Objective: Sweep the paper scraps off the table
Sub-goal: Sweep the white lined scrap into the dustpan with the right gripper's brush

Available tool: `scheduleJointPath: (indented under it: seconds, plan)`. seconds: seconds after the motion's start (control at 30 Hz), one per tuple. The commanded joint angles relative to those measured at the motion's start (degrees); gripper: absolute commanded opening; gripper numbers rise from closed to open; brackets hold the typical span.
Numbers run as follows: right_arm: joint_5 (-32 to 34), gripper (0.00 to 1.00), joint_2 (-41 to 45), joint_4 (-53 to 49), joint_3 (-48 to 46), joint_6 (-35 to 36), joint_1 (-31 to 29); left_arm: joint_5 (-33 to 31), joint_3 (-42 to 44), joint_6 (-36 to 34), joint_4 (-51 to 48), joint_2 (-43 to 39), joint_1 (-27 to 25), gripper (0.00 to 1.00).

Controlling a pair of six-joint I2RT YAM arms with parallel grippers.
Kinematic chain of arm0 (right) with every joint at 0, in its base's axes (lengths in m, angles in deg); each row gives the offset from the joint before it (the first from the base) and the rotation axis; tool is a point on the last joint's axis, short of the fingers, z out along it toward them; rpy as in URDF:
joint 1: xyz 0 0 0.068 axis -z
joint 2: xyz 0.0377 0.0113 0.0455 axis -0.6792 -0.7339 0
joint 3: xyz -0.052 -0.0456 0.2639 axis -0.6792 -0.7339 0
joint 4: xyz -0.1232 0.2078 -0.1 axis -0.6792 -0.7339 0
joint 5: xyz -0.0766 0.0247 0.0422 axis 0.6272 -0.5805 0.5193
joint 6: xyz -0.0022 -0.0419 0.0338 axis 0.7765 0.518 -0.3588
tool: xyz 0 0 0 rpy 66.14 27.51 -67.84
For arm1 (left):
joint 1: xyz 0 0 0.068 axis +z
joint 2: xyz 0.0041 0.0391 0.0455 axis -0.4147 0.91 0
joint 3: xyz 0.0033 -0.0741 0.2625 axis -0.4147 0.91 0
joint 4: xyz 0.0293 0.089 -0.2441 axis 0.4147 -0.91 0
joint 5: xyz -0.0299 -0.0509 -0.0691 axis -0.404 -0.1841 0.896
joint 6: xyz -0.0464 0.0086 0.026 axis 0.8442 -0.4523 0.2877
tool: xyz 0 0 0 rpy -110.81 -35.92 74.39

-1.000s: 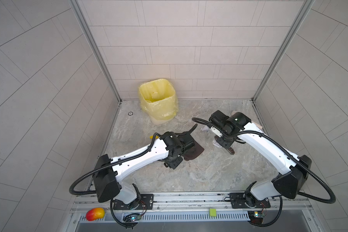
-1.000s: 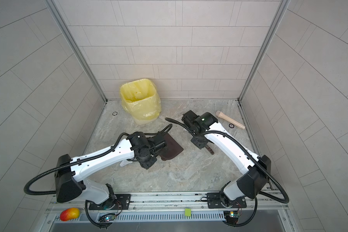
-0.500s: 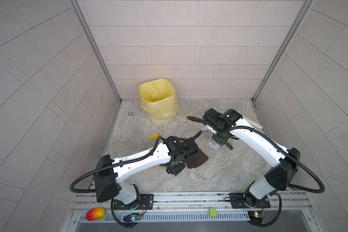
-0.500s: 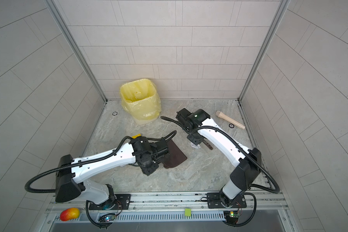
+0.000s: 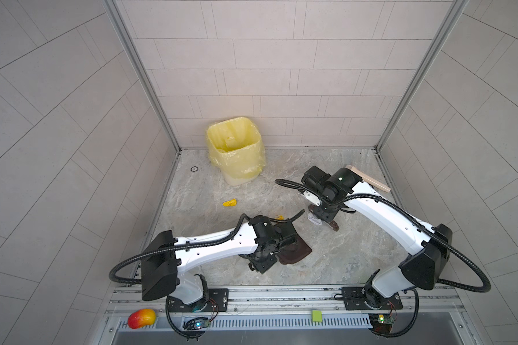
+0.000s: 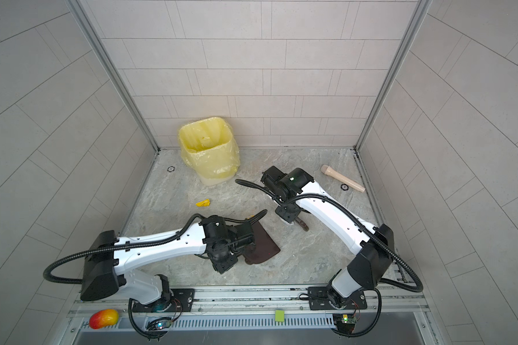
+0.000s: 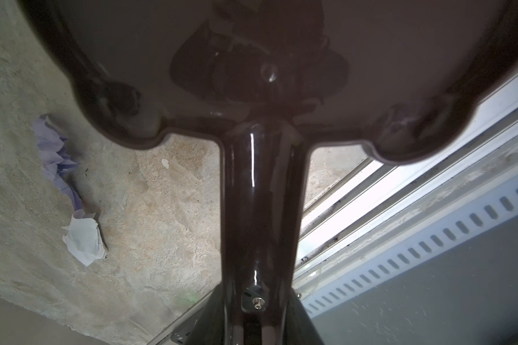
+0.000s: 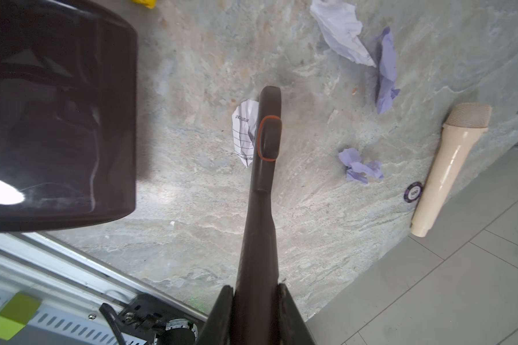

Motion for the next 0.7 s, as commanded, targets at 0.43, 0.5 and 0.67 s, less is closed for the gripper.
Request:
scheduleJointPath:
  seconds: [0.43,0.5,0.67]
  plan:
    - [-1.97,0.00,1.80,-5.99,5.51,-6.73,3.27,-0.57,0.84,1.30,4.27,3.54,-0.53,0.00]
    - [-2.77,0.00,1.28,-5.80,5.65,-7.37,4.09,-0.43,0.88,0.69,4.52,4.38,-0.50,0.00]
    - [-5.00,0.00,0.44,-4.44,5.05,-8.29,5.50,-1.17,0.47,-0.87,5.82,5.91,-0.47,0.00]
